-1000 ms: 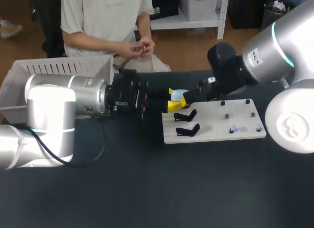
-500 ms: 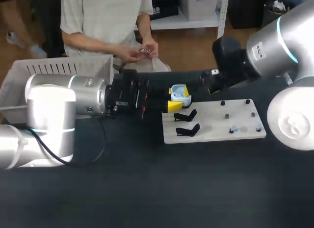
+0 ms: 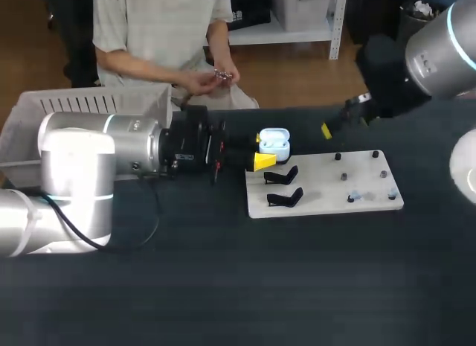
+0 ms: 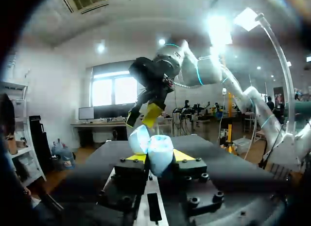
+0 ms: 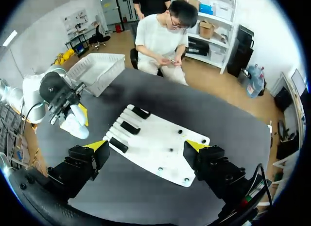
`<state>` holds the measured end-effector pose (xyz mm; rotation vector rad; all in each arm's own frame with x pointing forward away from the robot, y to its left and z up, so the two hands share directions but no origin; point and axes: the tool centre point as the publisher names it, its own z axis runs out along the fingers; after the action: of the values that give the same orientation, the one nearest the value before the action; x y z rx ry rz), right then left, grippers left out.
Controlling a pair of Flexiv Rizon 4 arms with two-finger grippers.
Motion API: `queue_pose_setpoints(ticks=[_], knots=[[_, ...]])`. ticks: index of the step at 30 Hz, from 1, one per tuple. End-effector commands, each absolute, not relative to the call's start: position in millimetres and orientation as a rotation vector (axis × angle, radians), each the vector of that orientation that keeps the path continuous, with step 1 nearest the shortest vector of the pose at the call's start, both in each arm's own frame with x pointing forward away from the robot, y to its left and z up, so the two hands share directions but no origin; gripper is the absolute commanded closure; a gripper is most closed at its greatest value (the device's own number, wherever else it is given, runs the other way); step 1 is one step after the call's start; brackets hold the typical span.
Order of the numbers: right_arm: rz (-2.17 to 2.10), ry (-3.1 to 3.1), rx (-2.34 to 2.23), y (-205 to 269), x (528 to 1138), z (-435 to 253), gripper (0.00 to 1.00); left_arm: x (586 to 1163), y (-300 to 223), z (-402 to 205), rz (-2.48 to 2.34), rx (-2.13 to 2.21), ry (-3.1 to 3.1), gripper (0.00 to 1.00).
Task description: Pick up each earbud case from the left stands, insert the matching earbuds, close the lid, and place the case in the box.
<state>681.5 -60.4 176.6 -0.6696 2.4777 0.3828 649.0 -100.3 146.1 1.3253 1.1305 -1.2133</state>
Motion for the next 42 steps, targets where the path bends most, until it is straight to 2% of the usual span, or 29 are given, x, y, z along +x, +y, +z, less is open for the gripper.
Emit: queue_pose_setpoints(ticks=[1,12,23,26,27,29,31,33,35,36,37,38,41,42], knots=[[0.017,2.627,-0.573,-96,668,178,0.0,650,-100,146,-1.216,1.326,1.129,1.0],[-0.159,2.882,-0.525,-146,650,116,0.0,650,-100,146,-1.216,1.326,1.129,1.0],[-0.171,2.961,-0.49,-163,645,79,0.0,650,-100,146,-1.216,1.326,1.129,1.0],[-0.163,2.976,-0.475,-165,644,69,0.07,650,-100,146,-1.216,1.326,1.129,1.0],[-0.161,2.981,-0.466,-167,644,65,0.14,650,-100,146,-1.216,1.326,1.129,1.0],[-0.163,2.985,-0.456,-169,644,61,0.18,650,-100,146,-1.216,1.326,1.129,1.0],[-0.16,2.987,-0.442,-170,644,57,0.28,650,-100,146,-1.216,1.326,1.129,1.0],[-0.162,2.99,-0.437,-170,644,52,0.3,650,-100,146,-1.216,1.326,1.129,1.0],[-0.171,2.993,-0.429,-169,645,49,0.24,650,-100,146,-1.216,1.326,1.129,1.0],[-0.17,2.993,-0.425,-168,645,48,0.29,650,-100,146,-1.216,1.326,1.129,1.0],[-0.17,2.994,-0.414,-167,646,47,0.42,650,-100,146,-1.216,1.326,1.129,1.0],[-0.17,2.994,-0.405,-166,647,46,0.47,650,-100,146,-1.216,1.326,1.129,1.0],[-0.174,2.999,-0.376,-165,649,43,0.45,650,-100,146,-1.216,1.326,1.129,1.0],[-0.178,3.002,-0.362,-165,649,41,0.5,650,-100,146,-1.216,1.326,1.129,1.0]])
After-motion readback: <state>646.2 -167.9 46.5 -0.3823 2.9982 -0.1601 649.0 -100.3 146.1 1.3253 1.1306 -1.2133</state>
